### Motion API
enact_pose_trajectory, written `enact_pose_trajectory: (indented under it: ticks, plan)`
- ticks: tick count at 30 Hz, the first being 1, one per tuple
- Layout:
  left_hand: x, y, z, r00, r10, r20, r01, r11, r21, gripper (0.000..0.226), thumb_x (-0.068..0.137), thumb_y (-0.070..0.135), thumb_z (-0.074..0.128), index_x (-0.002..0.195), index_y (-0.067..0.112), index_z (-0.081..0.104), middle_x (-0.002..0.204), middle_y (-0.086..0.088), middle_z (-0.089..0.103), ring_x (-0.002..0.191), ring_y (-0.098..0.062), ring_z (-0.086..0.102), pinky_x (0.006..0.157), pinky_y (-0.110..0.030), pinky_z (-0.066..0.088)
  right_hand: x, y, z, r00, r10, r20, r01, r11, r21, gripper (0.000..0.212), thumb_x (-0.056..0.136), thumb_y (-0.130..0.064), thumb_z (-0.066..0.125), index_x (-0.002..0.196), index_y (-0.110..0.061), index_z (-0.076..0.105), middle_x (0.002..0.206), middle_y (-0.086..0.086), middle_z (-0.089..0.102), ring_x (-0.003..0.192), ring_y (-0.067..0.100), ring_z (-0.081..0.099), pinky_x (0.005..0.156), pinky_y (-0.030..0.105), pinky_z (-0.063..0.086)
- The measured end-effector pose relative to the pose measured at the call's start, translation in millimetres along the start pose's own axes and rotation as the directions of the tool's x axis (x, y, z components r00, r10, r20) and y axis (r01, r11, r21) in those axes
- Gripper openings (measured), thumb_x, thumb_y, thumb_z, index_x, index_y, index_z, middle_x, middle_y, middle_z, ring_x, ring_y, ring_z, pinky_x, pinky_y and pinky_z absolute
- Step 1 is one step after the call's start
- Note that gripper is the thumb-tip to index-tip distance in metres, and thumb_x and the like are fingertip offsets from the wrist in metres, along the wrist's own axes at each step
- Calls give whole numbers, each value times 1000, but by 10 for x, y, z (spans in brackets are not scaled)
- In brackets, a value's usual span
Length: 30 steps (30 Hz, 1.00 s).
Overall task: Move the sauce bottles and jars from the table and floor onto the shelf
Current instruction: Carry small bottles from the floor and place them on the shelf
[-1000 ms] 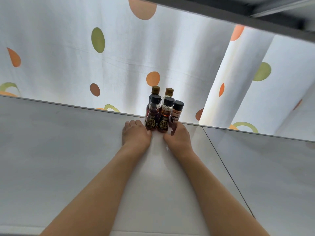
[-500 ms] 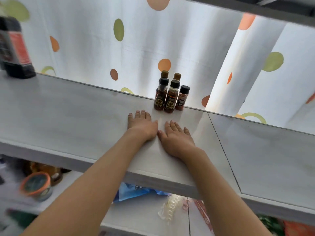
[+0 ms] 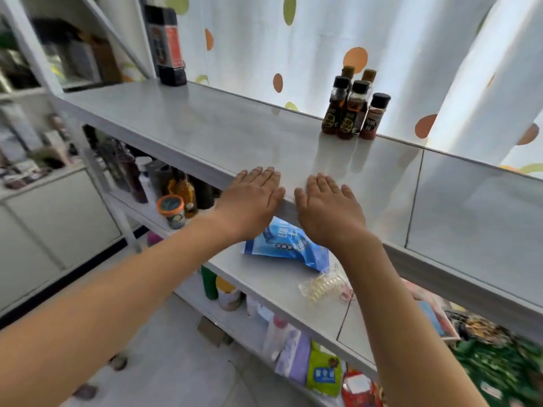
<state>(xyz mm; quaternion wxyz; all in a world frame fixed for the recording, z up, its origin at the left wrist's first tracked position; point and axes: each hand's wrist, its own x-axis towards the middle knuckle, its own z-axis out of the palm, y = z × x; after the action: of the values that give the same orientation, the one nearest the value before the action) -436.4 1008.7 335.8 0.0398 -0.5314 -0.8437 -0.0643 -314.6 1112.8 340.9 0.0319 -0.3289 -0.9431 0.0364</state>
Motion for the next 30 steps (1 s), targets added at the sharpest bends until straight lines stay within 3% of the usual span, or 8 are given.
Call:
enact_pose_trajectory:
  ticks: [3,6,9,16,19,24,30]
  plan:
    - [-358,13,157,994,-1,-107,-1,1000,-20,54,106,37,17,155,16,12,163,-2,11,150,-17,6,122,-34,4,-319,-107,113,985,8,-173,-15,999,-35,61,105,-41,9,158,-12,11,167,6,6,154,19,-1,124,44,-4]
    - [-687,-24,441,986,-78,-144,84,996,32,63,99,43,0,154,13,-1,163,-3,-5,150,-18,-6,123,-37,0,-546,-340,284,969,26,-245,6,991,130,64,101,-44,-1,159,-16,1,167,1,-8,152,13,-16,120,40,-20]
    - [-1059,-122,618,973,-173,-153,179,983,29,66,96,41,0,154,8,4,163,-7,-1,150,-20,-5,122,-40,1,-657,-675,478,955,-63,-289,121,975,188,66,99,-43,2,158,-14,1,167,3,-6,152,12,-15,121,41,-17]
    - [-2375,-753,525,844,-480,-241,483,874,-51,65,96,40,-2,154,10,-1,163,-6,-6,149,-20,-10,121,-40,-4,-1074,-1783,729,906,-378,-191,401,910,104,62,103,-44,1,158,-14,-4,166,3,-12,151,14,-19,122,40,-16]
    - [-3114,-1051,463,745,-617,-254,593,786,-172,59,102,37,8,154,10,-1,163,-5,-8,149,-17,-13,122,-38,-4,-1457,-2385,786,855,-478,-200,510,847,153,60,107,-43,9,158,-15,-3,167,3,-10,151,13,-19,122,39,-16]
    - [-4640,-1408,433,561,-779,-281,742,623,-247,65,97,40,4,154,8,3,163,-6,-2,150,-18,-8,123,-42,4,-2322,-3527,918,738,-646,-196,675,712,196,60,106,-42,10,158,-13,2,167,3,-5,152,12,-15,123,37,-14]
    - [-6468,-1533,314,285,-904,-320,865,386,-321,57,103,33,14,154,10,3,163,-5,-1,149,-16,-8,121,-34,-5,-3702,-4793,1277,506,-847,-164,853,464,237,60,106,-40,15,158,-9,11,167,7,6,154,15,-6,124,41,-9]
